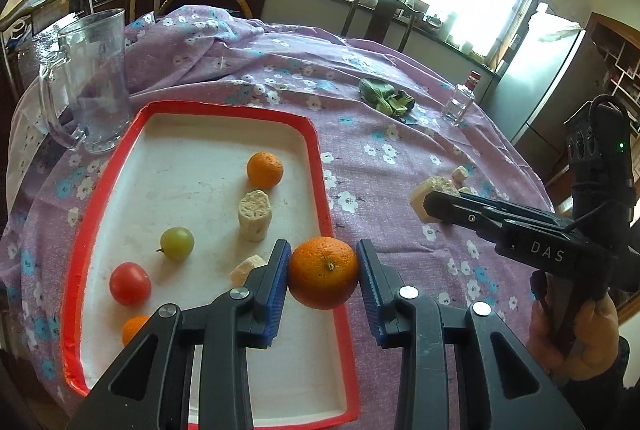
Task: Organize fruits
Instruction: 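Carry the mandarin with left tool while right tool carries the bread piece over the tray, then open left tool to drop the mandarin while right tool releases the bread piece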
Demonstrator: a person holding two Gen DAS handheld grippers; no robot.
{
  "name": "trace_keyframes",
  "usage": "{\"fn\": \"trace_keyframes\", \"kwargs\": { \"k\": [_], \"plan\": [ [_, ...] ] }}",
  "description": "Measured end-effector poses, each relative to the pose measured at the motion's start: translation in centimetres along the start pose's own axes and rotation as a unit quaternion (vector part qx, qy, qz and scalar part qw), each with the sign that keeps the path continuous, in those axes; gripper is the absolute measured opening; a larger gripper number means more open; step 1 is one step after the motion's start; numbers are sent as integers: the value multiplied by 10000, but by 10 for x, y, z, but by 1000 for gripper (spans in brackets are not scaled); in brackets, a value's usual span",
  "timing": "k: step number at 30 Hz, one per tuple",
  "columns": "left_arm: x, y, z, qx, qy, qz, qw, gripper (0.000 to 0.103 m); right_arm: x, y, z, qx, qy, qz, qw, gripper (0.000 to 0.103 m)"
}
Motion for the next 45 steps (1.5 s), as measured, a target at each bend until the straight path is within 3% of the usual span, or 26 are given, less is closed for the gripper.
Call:
{"fn": "trace_keyframes", "kwargs": {
  "k": [22,36,45],
  "plan": [
    [-6,70,18,-303,-52,516,9982,33,56,60,7,-464,406,376,9974,34],
    [46,102,39,-436,251,814,9954,33,63,109,-44,-1319,926,708,9844,34],
    [81,105,36,-467,647,920,9926,33,71,106,-45,-1383,1027,693,9826,33]
  ]
}}
Point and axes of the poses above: each gripper's, at about its wrist camera, not at the fingertips, and x roughly the way its jaws point, y to its left, z to its top, the point moved 2 cm from there along x, roughly the way its jaws point, and after that the axes turned 6 degrees about -y, right-handed, at the moved point
